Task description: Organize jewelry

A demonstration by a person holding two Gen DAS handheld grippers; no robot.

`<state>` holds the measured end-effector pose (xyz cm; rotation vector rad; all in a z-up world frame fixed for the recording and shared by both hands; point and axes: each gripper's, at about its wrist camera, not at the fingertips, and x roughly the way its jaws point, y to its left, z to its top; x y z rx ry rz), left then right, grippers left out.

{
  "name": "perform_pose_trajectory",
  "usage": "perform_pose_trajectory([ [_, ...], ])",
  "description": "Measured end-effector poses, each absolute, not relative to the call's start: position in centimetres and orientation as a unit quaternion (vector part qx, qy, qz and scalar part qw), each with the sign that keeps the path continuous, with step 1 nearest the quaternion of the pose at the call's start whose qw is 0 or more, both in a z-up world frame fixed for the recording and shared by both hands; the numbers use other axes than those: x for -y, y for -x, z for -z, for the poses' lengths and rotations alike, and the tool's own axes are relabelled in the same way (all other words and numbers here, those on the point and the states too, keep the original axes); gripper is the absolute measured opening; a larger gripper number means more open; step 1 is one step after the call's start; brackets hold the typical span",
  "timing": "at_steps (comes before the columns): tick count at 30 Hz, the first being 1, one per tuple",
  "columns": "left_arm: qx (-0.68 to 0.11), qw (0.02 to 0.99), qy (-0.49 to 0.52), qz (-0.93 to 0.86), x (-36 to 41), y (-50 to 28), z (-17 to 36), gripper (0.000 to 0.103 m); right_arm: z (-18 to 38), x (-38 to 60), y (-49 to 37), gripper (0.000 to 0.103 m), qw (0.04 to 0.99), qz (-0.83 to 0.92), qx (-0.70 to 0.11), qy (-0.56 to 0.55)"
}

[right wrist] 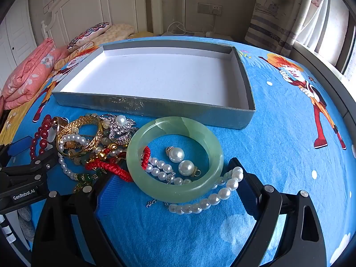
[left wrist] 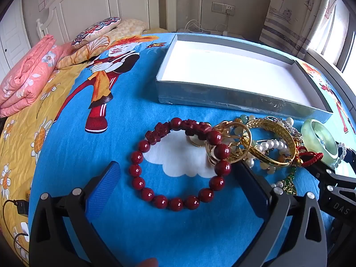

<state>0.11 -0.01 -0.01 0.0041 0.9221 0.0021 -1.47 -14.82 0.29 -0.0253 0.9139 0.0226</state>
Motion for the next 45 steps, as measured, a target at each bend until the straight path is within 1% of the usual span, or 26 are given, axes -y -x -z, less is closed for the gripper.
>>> perform_pose_trajectory([
  [40, -0.445, 0.896, -0.002, -0.001, 0.00, -0.10, 0.00, 0.101, -0.34, 14.86, 1.57, 0.087, 0.897, -0.011, -0.441, 0.012],
  [45, -0.453, 0.891, -0.012, 0.020, -0.43, 0.00, 0.02, 0.101, -0.32, 15.35, 1.49, 0.087, 0.890, -0.052, -0.451, 0.032],
])
